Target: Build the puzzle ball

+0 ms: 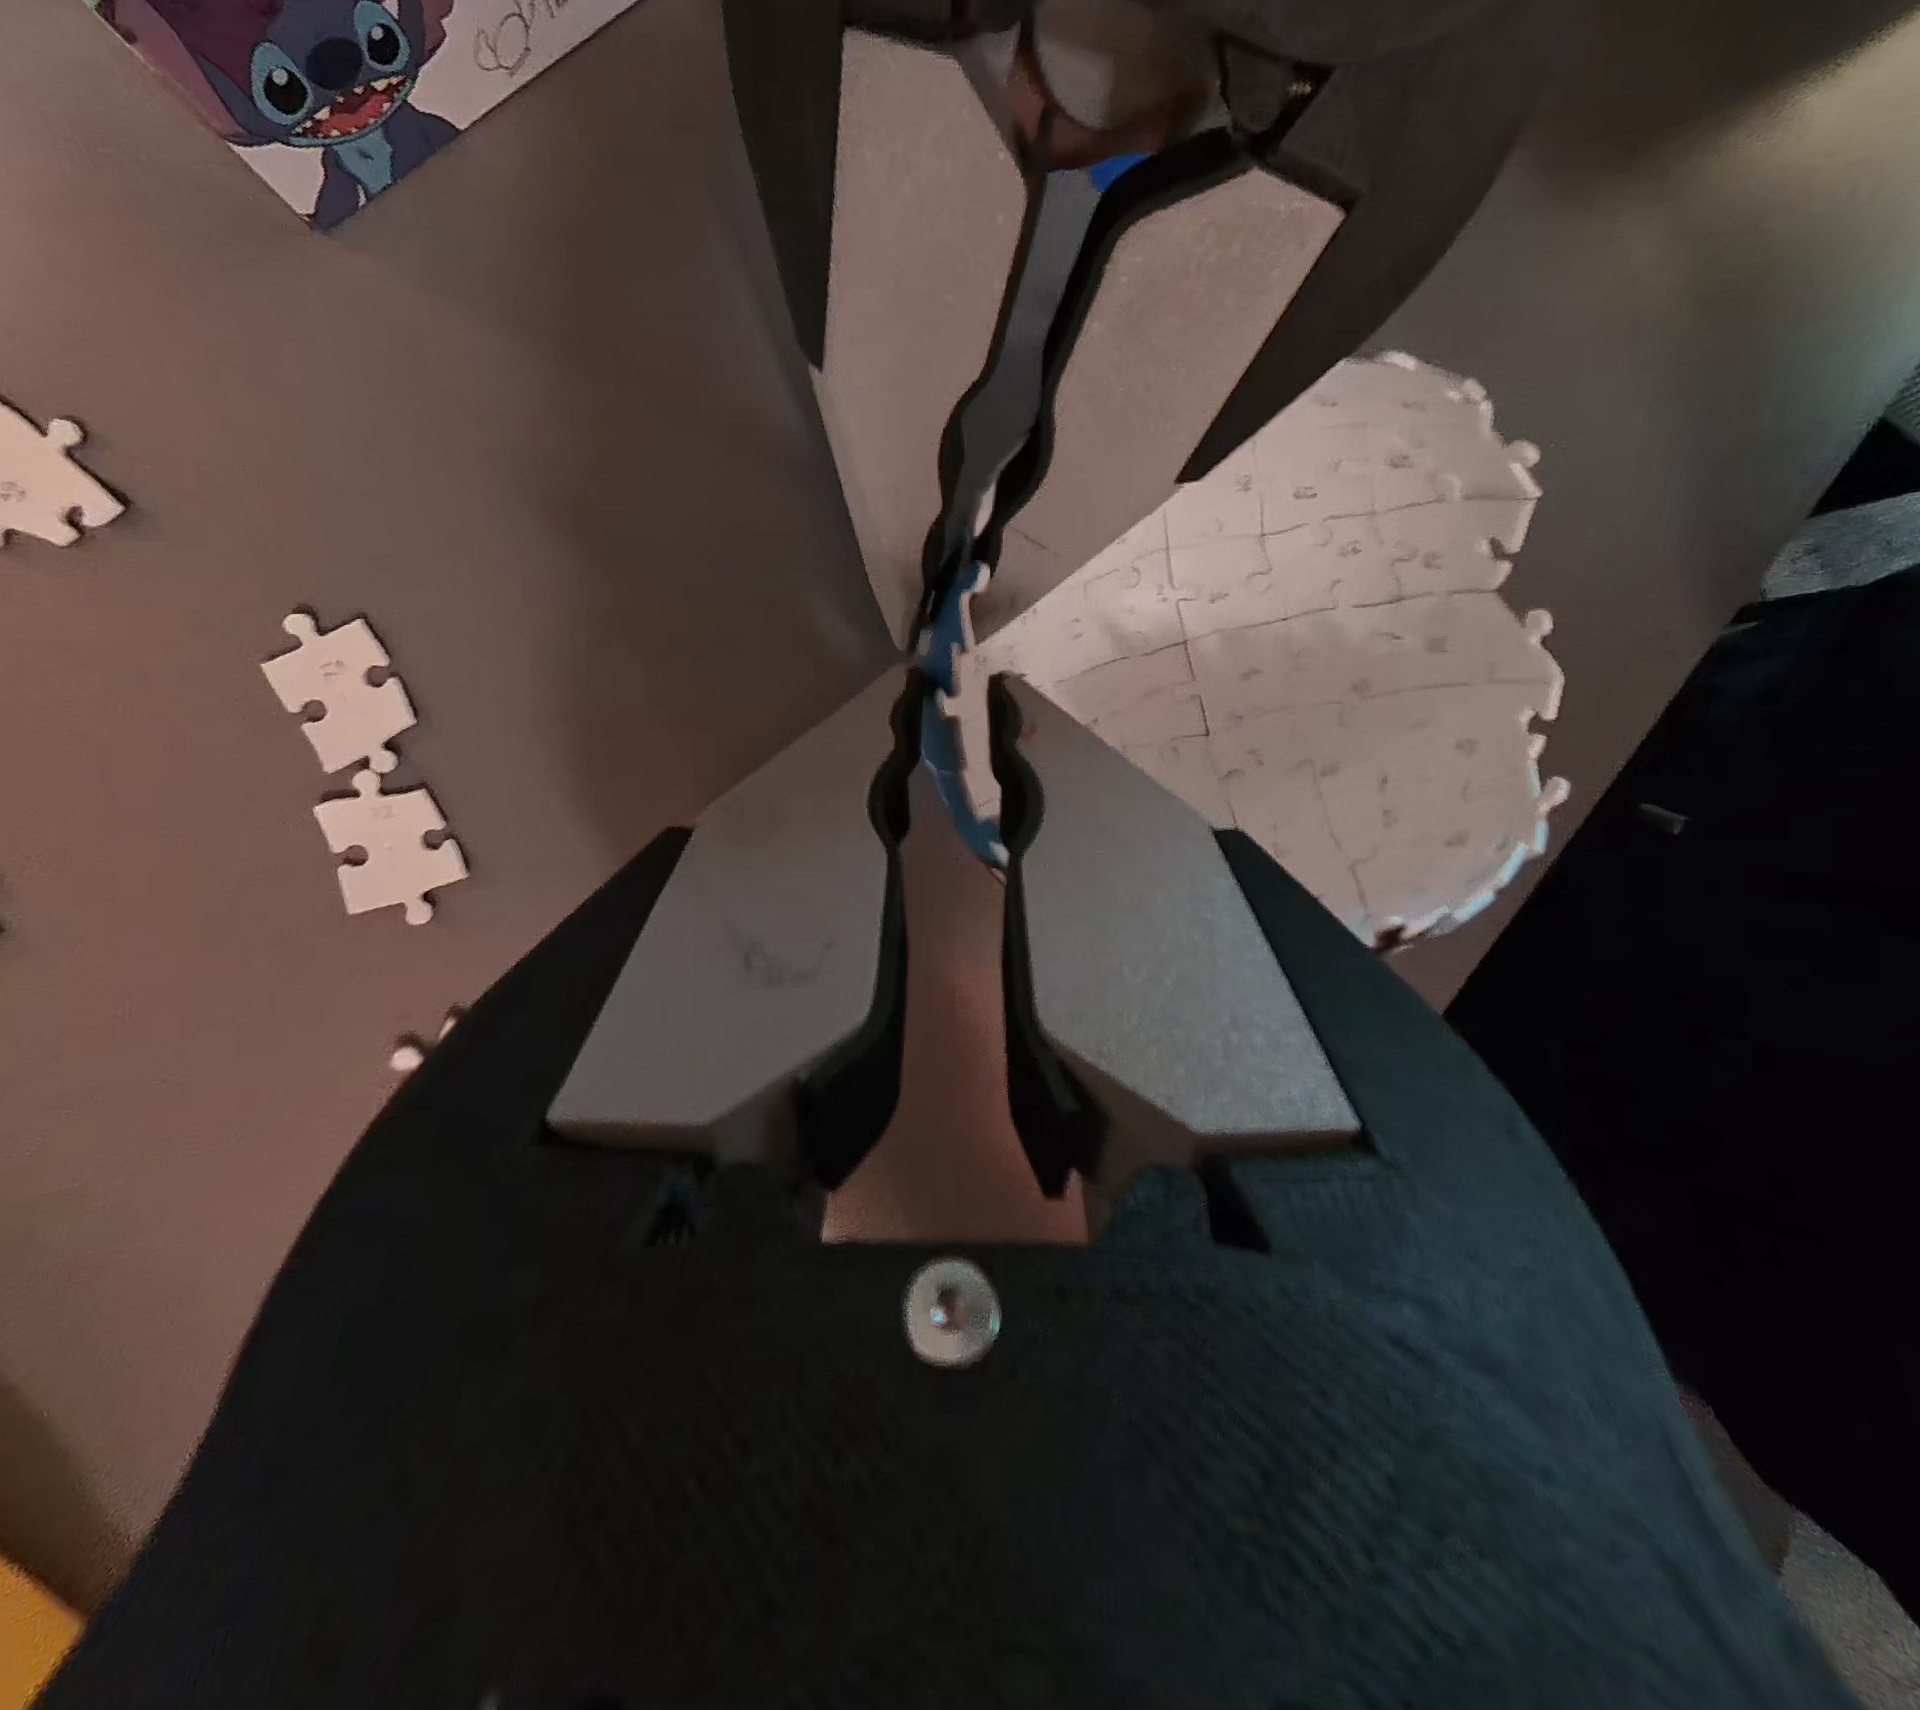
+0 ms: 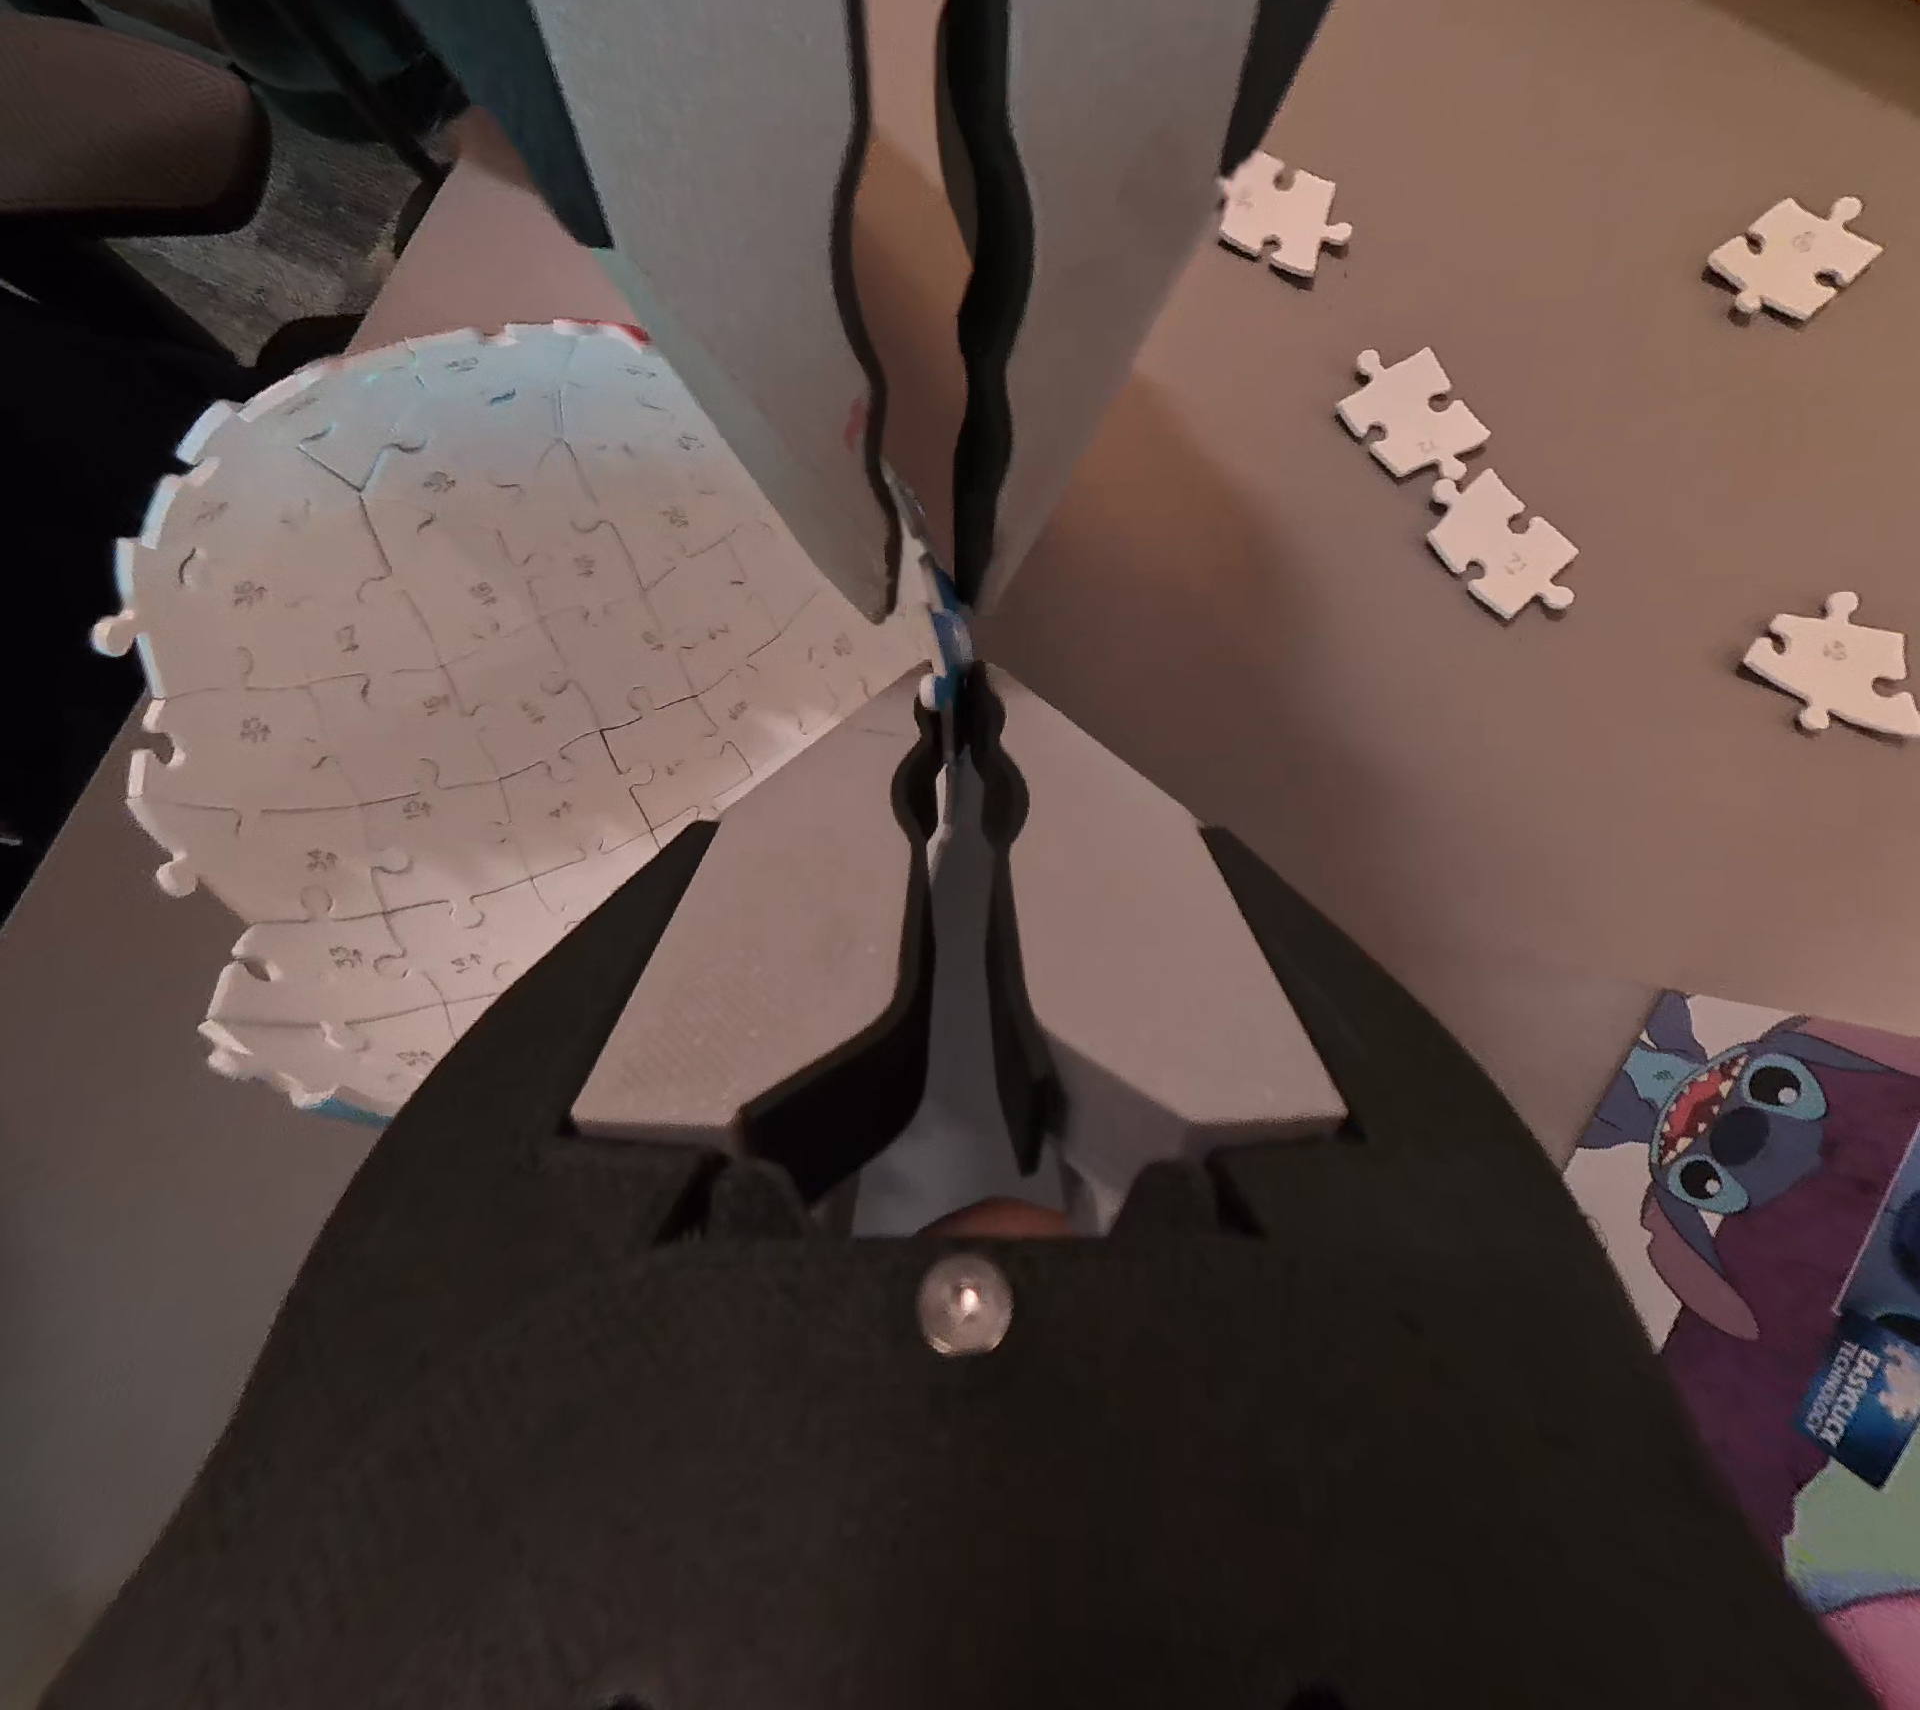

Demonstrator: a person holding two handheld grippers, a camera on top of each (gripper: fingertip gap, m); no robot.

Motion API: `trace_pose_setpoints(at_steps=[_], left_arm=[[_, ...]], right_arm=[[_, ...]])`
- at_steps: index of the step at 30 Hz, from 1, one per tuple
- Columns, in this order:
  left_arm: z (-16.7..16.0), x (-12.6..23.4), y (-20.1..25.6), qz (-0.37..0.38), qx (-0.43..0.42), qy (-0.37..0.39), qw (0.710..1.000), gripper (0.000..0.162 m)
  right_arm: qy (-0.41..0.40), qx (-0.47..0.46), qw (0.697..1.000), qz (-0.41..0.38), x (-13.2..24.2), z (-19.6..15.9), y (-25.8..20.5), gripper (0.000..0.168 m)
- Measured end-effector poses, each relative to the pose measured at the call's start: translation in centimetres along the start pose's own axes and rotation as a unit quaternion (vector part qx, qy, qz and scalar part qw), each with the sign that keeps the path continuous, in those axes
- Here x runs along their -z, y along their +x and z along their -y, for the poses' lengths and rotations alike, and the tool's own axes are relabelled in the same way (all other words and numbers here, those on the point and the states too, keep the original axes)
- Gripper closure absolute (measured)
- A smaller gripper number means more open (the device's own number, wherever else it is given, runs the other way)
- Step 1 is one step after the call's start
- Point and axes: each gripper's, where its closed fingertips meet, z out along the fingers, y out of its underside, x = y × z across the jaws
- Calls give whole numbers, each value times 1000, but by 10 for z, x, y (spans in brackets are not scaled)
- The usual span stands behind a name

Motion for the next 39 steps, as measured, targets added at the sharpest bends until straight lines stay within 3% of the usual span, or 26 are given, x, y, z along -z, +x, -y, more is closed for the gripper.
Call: trace_pose_setpoints(at_steps=[10,18,32,39], left_arm=[[-6,-11,-5,22,-25,-67,997,155],[-8,-14,-7,14,-35,-63,997,159],[-7,-13,-9,52,-73,-61,994,161],[-6,-11,-7,46,-72,-59,995,161]], right_arm=[[13,-4,1000,-13,1,1,2,168],[6,-5,1000,-28,-1,-2,2,166],[28,-81,996,14,0,0,1,168],[40,-38,998,9,3,2,-1,167]])
